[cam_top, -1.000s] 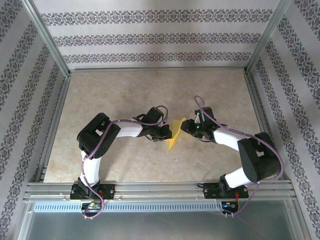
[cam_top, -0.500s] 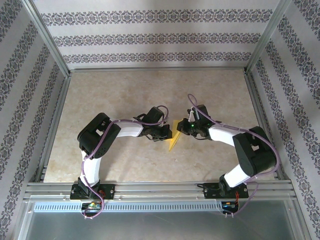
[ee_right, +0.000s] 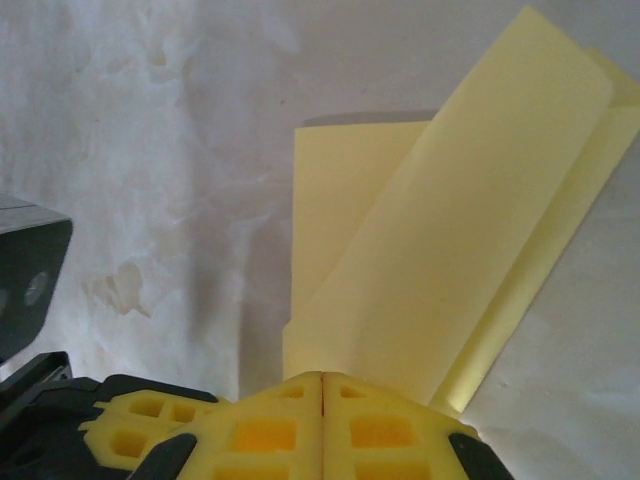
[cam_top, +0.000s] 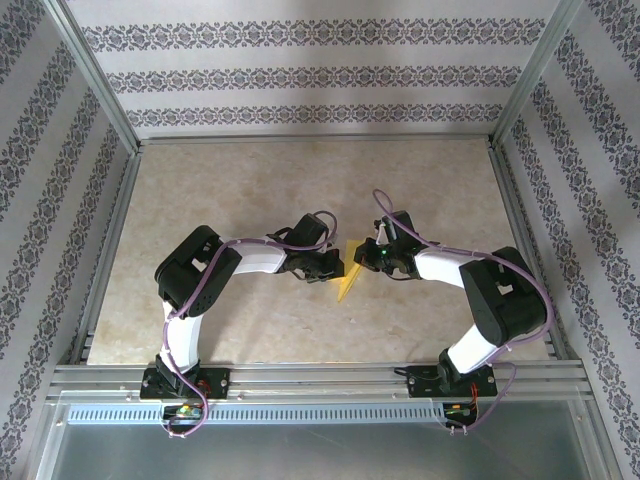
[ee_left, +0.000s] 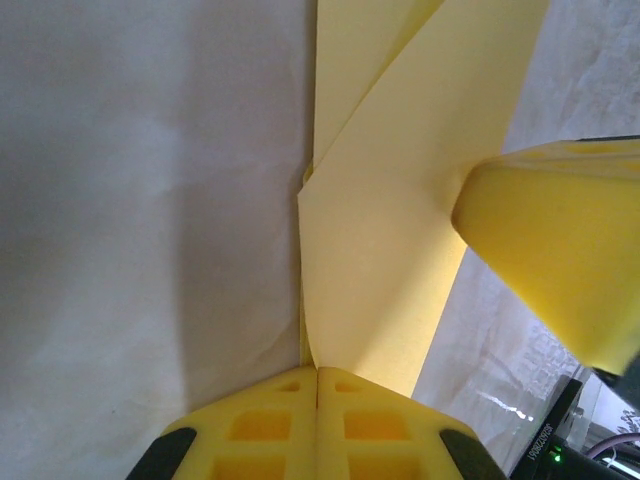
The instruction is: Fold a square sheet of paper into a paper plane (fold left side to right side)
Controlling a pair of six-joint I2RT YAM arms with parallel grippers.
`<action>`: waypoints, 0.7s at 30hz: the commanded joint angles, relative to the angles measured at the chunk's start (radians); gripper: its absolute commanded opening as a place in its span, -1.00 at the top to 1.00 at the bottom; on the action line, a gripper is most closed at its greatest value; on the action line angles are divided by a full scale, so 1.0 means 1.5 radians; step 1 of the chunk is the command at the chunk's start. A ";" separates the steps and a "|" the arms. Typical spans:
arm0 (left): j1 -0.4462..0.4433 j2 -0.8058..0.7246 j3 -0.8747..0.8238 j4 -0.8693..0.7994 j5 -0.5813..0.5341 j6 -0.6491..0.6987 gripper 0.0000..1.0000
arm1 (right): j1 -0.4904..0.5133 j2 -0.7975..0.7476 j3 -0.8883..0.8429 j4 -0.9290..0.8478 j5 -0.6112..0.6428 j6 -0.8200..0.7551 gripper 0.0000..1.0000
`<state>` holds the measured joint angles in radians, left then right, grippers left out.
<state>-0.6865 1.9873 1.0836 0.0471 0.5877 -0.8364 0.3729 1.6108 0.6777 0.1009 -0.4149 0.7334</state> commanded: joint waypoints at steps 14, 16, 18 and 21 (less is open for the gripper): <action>-0.009 0.043 -0.007 -0.086 -0.047 0.014 1.00 | -0.002 0.032 -0.024 0.011 0.021 -0.007 0.88; -0.009 0.044 -0.007 -0.086 -0.047 0.014 1.00 | -0.002 0.037 -0.024 0.011 0.023 -0.009 0.88; -0.009 0.043 -0.008 -0.086 -0.047 0.013 1.00 | -0.002 0.047 -0.024 0.011 0.023 -0.010 0.88; -0.009 0.039 -0.012 -0.082 -0.047 0.014 1.00 | -0.002 0.053 -0.030 0.007 0.026 -0.010 0.91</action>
<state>-0.6865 1.9892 1.0870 0.0414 0.5869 -0.8364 0.3706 1.6535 0.6582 0.1322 -0.4080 0.7326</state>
